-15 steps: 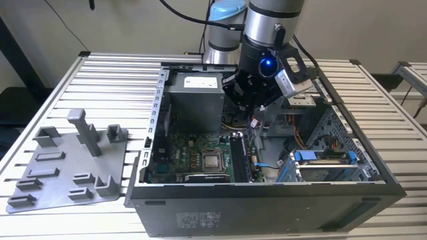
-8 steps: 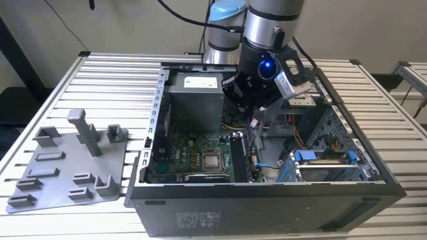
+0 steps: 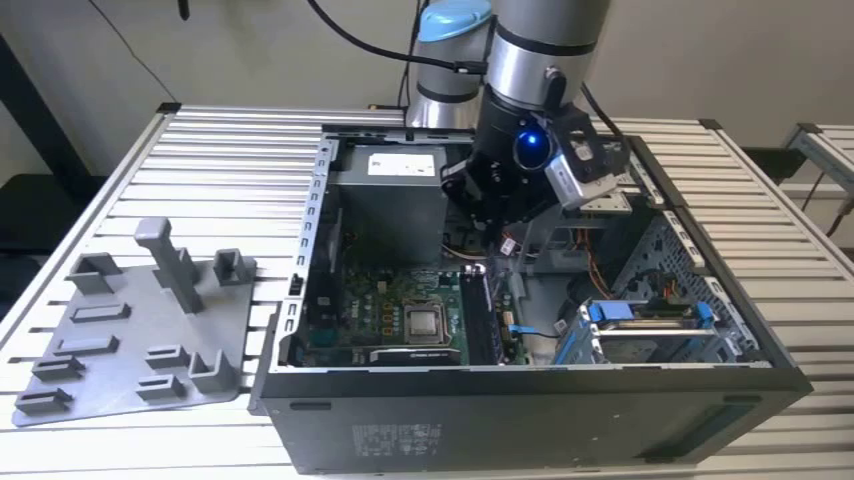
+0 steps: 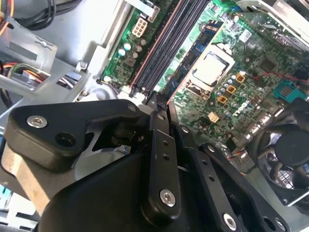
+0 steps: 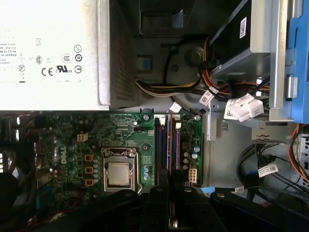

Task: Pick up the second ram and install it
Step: 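Insert the second ram into the second slot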

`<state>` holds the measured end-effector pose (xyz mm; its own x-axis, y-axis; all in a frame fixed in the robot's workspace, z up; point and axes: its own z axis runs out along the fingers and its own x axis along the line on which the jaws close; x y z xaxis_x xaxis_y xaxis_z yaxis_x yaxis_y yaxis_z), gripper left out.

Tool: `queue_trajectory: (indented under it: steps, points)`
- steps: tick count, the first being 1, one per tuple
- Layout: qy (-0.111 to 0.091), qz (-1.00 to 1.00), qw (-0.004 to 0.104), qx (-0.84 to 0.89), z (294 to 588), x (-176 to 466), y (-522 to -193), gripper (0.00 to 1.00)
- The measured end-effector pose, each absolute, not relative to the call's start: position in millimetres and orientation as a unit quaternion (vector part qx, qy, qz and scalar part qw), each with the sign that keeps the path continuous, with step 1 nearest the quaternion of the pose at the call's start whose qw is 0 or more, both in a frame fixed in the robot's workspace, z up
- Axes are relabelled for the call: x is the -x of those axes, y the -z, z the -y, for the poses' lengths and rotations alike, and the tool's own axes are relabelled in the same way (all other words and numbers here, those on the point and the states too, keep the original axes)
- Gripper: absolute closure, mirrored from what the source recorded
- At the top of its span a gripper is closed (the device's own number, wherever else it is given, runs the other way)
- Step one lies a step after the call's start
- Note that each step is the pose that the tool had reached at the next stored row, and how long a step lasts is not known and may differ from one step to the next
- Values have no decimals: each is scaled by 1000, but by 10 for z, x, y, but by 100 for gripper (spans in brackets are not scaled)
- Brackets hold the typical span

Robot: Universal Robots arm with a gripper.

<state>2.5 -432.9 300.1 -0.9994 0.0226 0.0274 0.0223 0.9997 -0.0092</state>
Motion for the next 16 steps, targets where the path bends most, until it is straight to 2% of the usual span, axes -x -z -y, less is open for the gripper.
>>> queue_trajectory:
  steps: [16]
  points:
    - [-6, 1000, 16, 10, 4333, -25, -2870, 86]
